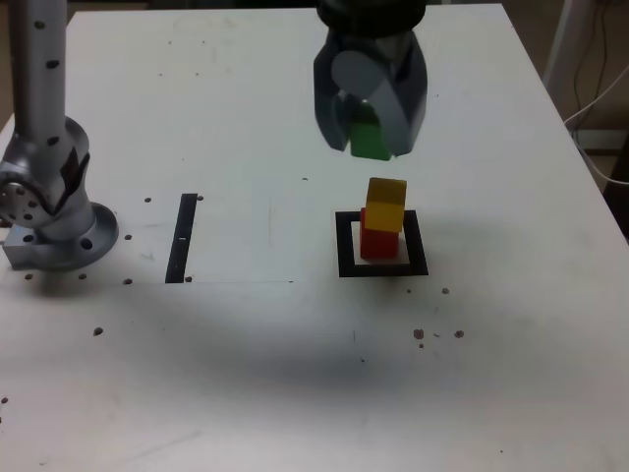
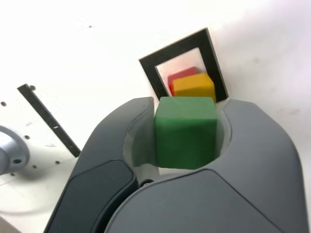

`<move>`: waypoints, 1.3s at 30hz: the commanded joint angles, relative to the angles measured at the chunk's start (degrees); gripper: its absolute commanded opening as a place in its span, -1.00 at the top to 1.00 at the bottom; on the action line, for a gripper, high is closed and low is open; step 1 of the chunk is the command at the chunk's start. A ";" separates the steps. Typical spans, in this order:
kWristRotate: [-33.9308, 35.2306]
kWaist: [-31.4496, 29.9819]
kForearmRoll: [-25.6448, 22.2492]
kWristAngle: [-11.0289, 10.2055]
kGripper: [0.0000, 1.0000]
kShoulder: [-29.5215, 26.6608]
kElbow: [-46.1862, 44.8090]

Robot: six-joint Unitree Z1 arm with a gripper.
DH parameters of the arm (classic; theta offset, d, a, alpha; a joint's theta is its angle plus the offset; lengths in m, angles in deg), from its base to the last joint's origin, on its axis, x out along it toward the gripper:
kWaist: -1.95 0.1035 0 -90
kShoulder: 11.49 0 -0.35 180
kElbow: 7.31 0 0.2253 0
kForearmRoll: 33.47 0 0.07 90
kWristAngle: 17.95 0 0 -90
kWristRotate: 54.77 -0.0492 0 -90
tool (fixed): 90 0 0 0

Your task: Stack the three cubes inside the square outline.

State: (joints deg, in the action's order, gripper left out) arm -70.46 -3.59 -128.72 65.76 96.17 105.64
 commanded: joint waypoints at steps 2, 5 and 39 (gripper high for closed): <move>0.31 -0.41 0.33 0.38 0.59 1.34 -0.11; 0.75 -0.99 1.28 0.00 0.59 1.94 -1.28; 5.63 -2.06 7.38 -3.03 0.58 0.28 -6.37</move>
State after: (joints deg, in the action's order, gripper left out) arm -64.99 -5.36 -120.86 63.02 97.58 98.98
